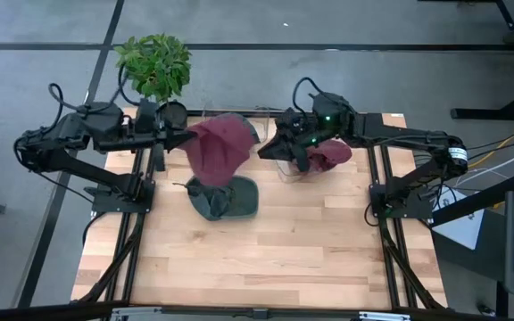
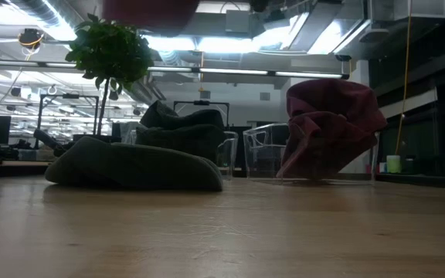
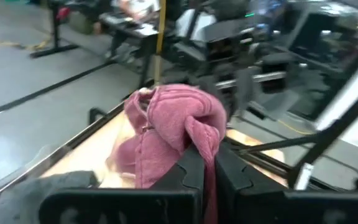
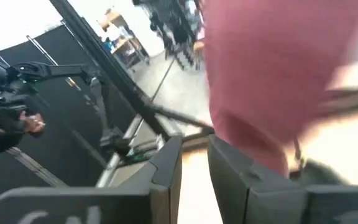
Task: Pick & Place hat
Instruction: Put the red cap into the right transparent bin
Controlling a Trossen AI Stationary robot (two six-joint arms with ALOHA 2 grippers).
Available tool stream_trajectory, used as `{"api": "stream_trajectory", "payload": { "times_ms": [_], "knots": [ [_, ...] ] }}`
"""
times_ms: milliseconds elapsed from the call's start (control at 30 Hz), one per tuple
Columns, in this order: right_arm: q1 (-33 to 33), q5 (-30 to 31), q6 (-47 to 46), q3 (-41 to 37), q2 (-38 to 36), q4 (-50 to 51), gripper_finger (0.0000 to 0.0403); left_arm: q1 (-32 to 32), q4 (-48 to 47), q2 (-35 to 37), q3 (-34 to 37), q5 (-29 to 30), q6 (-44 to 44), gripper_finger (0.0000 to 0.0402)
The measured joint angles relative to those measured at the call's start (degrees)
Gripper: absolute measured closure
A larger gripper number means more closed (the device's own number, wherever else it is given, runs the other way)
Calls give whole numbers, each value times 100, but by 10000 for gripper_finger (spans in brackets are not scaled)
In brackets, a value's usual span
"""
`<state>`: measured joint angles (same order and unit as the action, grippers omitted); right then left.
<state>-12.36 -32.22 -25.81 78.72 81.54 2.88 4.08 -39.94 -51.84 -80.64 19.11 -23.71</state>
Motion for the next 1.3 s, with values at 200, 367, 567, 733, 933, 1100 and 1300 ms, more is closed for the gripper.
{"api": "stream_trajectory", "payload": {
  "times_ms": [200,367,567,733,933,1100,1300],
  "knots": [
    [399,893,1360,77,0,-452,325,0,-20,-255,0,166,-126,397],
    [994,2389,3114,318,0,-432,325,0,27,-511,1,594,-379,396],
    [1603,3972,4706,348,54,-345,317,0,731,-874,0,683,-231,396],
    [1751,5037,4856,348,138,-333,265,0,1169,-1129,2,679,-164,396],
    [1751,5974,4787,348,131,-310,181,0,1200,-1310,2,618,-343,395],
    [1749,7052,4678,348,133,-25,183,0,1322,-1337,2,129,-360,396],
    [1716,7607,4665,403,85,-245,275,54,1320,-1335,2,-792,-419,396]
  ]
}}
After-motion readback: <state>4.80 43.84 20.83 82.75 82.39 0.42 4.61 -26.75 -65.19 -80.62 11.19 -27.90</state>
